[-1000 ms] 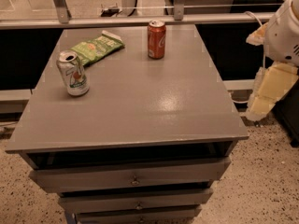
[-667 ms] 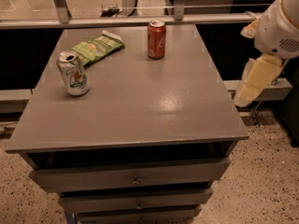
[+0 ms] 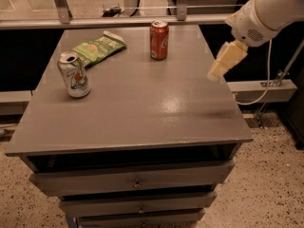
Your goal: Move coke can near 7up can
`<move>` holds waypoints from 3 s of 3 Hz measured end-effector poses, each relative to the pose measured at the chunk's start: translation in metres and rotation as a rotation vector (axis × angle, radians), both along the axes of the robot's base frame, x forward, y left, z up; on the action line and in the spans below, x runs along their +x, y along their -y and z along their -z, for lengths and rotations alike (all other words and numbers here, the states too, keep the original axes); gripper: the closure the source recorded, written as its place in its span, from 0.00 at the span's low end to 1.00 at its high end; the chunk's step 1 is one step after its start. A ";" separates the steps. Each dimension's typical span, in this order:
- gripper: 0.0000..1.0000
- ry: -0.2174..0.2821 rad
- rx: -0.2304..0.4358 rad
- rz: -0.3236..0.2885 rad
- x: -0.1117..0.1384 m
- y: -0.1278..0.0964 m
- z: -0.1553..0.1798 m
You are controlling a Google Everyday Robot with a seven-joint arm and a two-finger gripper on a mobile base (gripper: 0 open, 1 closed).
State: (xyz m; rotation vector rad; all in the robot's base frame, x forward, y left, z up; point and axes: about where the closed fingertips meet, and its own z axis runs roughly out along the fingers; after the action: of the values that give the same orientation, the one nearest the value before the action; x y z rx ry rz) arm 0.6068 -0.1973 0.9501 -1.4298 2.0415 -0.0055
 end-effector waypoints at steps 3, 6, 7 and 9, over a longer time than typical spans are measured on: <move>0.00 0.088 0.364 -0.110 0.126 -0.087 0.022; 0.16 0.110 0.564 -0.079 0.200 -0.139 0.044; 0.41 0.079 0.595 -0.036 0.204 -0.139 0.050; 0.93 0.087 0.666 -0.052 0.181 -0.141 0.008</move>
Offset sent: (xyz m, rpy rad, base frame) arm 0.1417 0.0851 -0.0186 0.4186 -0.0904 0.1083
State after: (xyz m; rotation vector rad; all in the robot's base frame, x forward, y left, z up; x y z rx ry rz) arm 0.7875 -0.0564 0.9417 -1.0318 1.6983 0.5687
